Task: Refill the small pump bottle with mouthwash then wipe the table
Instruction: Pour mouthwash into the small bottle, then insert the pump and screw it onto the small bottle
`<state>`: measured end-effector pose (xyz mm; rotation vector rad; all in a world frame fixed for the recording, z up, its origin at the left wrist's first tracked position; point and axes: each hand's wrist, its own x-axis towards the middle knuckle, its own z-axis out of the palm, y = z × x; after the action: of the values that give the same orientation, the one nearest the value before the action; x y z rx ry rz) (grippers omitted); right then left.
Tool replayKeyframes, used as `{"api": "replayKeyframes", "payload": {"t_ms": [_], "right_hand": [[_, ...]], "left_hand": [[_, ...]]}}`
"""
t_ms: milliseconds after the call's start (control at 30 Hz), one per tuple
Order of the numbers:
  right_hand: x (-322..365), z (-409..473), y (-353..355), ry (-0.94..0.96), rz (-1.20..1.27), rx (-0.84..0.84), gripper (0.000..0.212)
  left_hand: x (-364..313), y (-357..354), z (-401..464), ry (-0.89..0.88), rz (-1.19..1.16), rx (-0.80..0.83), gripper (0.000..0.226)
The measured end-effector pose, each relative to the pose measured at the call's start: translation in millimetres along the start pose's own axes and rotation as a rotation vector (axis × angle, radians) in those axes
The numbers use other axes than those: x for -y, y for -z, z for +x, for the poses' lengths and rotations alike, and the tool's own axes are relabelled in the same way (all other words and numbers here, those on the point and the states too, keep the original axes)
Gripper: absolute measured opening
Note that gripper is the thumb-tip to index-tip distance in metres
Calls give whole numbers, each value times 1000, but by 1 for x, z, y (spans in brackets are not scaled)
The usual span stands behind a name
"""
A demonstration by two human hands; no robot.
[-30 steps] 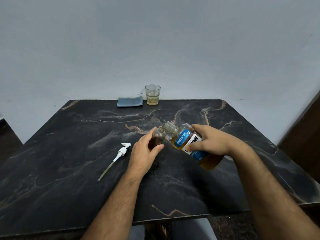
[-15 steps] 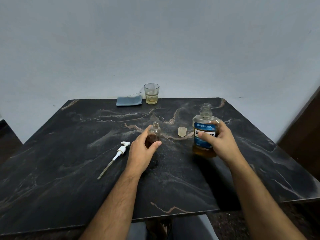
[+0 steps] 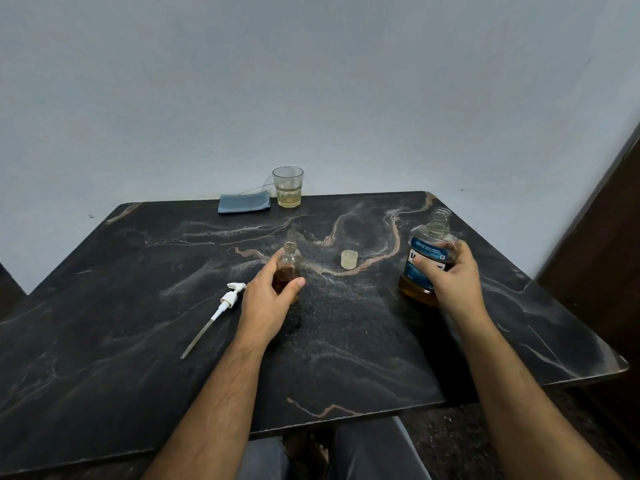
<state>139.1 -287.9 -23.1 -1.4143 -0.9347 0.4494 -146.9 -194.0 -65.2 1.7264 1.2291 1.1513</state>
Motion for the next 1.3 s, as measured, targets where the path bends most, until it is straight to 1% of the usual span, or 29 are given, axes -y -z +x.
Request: {"api": "replayKeyframes", "payload": {"t_ms": [233,400,533,700,800,867,933,967,1033,1100,1200,1300], "right_hand": [[-8,-1,-6,35,-41,-39,42],[-6,-6,-12,75,-141,-98,47],[-5,-11,-18,117,-212,-178,45],[-5,-12,-20,122,-266,-194,47],[-1,-16,-19,118,-272,-193,57],[4,-22,-20,133,-252,-218,75],[12,-32,-21,196,-291,-340,86],[17,-37,-22,263,-317,-422,86],[26,-49,-27,449,-343,-542,76],[32,-60,-35,610,-342,-566,63],[37,-78,-52,741,-354,-462,47],[34,-92,-69,745,-351,-288,37]], "left_hand": [[0,1,-1,0,0,-11,66],[-1,0,-2,10,-8,-4,65],[-1,1,-2,2,2,-9,65],[-2,1,-2,9,0,-6,64],[-2,1,-2,11,-5,-8,64],[-3,1,-3,11,-3,-8,64],[-3,1,-3,10,-2,-6,63],[-4,1,-3,7,1,-7,62],[-5,2,-4,6,5,-5,62],[-6,2,-4,18,4,-6,63],[-6,2,-4,27,23,-13,62],[-7,4,-4,40,-1,6,64]]}}
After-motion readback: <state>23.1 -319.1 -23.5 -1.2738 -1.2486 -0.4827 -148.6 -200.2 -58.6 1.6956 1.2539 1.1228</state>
